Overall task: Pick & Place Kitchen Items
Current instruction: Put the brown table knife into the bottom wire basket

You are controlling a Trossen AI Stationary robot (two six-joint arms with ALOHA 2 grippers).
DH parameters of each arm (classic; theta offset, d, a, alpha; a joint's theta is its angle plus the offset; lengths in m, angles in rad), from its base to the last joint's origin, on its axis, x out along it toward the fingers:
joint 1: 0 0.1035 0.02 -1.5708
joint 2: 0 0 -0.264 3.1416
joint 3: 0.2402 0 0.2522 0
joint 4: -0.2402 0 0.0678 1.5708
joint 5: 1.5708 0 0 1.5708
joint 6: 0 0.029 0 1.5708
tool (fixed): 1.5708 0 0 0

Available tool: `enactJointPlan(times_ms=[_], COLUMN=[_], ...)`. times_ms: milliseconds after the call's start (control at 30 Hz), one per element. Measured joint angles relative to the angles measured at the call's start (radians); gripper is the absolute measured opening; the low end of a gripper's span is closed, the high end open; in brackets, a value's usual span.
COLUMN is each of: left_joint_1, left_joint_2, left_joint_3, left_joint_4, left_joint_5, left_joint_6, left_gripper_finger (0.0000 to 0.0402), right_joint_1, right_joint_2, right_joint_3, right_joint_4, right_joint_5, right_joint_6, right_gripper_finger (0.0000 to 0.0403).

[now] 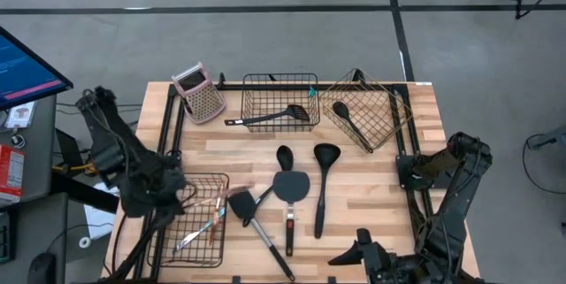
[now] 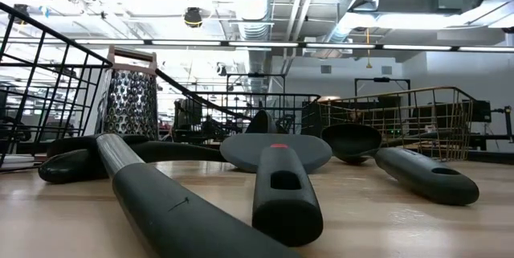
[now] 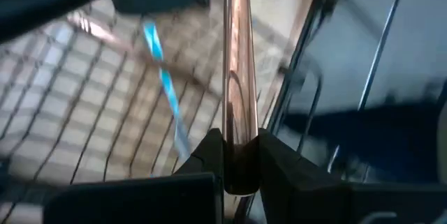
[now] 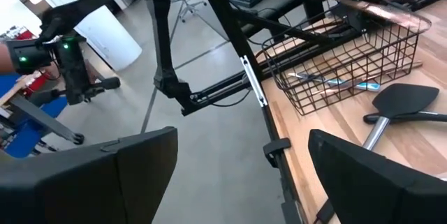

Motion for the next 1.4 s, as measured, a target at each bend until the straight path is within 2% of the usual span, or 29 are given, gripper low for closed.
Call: enactJointPlan(times_ms=[100, 267, 433, 533, 767, 1000, 1233, 1333, 1400], left_joint_1=[-0.028, -0.029, -0.032, -0.037, -0.037, -0.037, -0.036, -0.034, -0.034], left_joint_2=[0.027, 0.058, 0.037, 0.008, -0.083, -0.155, -0.156, -0.146, -0.137], left_joint_3=[0.000, 0.000, 0.000, 0.000, 0.000, 0.000, -0.005, -0.045, -0.083], left_joint_4=[-0.034, -0.098, -0.100, -0.100, -0.142, -0.310, -0.344, -0.349, -0.347], left_joint_5=[0.087, 0.142, 0.259, 0.280, 0.323, 0.385, 0.426, 0.434, 0.477], left_joint_6=[0.097, 0.248, 0.417, 0.477, 0.473, 0.419, 0.528, 0.535, 0.537], left_gripper_finger=[0.0027, 0.0027, 0.0027, 0.0027, 0.0027, 0.0027, 0.0027, 0.0027, 0.0027], right_joint_1=[0.000, 0.000, 0.000, 0.000, 0.000, -0.025, -0.062, -0.079, -0.088], right_joint_2=[0.000, 0.000, 0.000, 0.000, 0.000, 0.001, 0.001, 0.001, 0.001], right_joint_3=[0.000, 0.000, 0.000, 0.000, 0.000, 0.000, 0.000, 0.000, 0.000], right_joint_4=[-0.016, -0.038, -0.040, -0.040, -0.041, -0.044, -0.070, -0.076, -0.083], right_joint_5=[-0.002, -0.003, -0.006, -0.007, -0.007, -0.006, -0.007, -0.007, -0.006], right_joint_6=[-0.003, -0.003, -0.002, 0.000, 0.008, 0.045, 0.053, 0.053, 0.053], right_gripper_finger=[0.0317, 0.0317, 0.0317, 0.0317, 0.0317, 0.0317, 0.0317, 0.0317, 0.0317])
